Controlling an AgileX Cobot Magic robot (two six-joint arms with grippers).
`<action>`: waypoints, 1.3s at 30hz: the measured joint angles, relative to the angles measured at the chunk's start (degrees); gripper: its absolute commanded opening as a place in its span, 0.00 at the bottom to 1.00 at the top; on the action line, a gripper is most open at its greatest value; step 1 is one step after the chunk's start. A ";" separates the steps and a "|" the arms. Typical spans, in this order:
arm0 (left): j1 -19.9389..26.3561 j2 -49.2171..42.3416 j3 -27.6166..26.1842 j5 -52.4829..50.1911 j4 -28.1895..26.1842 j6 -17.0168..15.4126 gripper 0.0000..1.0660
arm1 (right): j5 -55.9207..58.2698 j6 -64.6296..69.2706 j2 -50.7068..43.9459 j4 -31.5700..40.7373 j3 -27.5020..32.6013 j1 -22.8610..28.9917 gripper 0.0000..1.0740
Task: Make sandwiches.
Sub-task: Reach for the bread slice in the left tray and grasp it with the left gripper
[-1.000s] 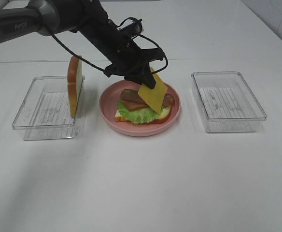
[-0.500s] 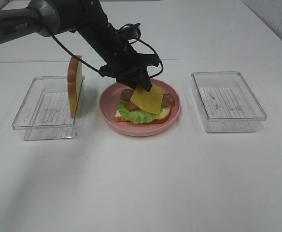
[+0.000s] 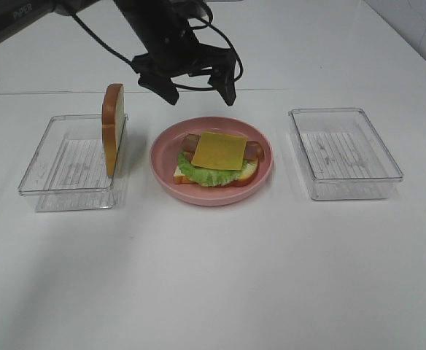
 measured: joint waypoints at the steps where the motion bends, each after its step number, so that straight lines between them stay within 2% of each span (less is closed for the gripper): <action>1: -0.11 -0.57 -0.29 0.06 1.03 -0.69 0.95 | 0.00 0.00 0.00 0.00 0.00 0.00 0.92; 3: -0.29 -2.12 -0.46 0.29 2.64 -1.83 0.95 | 0.00 0.00 0.00 0.00 0.00 0.00 0.92; 12: -1.15 -10.20 0.80 0.40 4.58 -3.32 0.95 | 0.00 0.00 0.00 0.00 0.00 0.00 0.92; 14: -1.26 -14.09 4.18 0.40 8.02 -4.70 0.95 | 0.00 0.00 0.00 0.00 0.00 0.00 0.92; 15: -1.26 -14.09 4.18 0.40 8.02 -4.70 0.95 | 0.00 0.00 0.00 0.00 0.00 0.00 0.92; 17: -1.09 -19.82 10.83 0.34 14.32 -7.22 0.94 | 0.00 0.00 0.00 0.00 0.00 0.00 0.92; 20: -0.69 -21.20 12.95 0.40 15.70 -7.85 0.94 | 0.00 0.00 0.00 0.00 0.00 0.00 0.92; 21: 0.29 -23.32 16.62 0.46 16.84 -8.77 0.94 | 0.00 0.00 0.00 0.00 0.00 0.00 0.92; 22: 1.72 -24.64 19.82 0.63 17.19 -9.51 0.94 | 0.00 0.00 0.00 0.00 0.00 0.00 0.92; 25: 4.41 -25.10 22.75 0.74 17.59 -10.37 0.94 | 0.00 0.00 0.00 0.00 0.00 0.00 0.92; 30: 7.56 -24.01 23.89 1.03 16.73 -11.06 0.94 | 0.00 0.00 0.00 0.00 0.00 0.00 0.92; 39: 8.02 -19.60 23.89 0.97 15.70 -11.06 0.94 | 0.00 0.00 0.00 0.00 0.00 0.00 0.92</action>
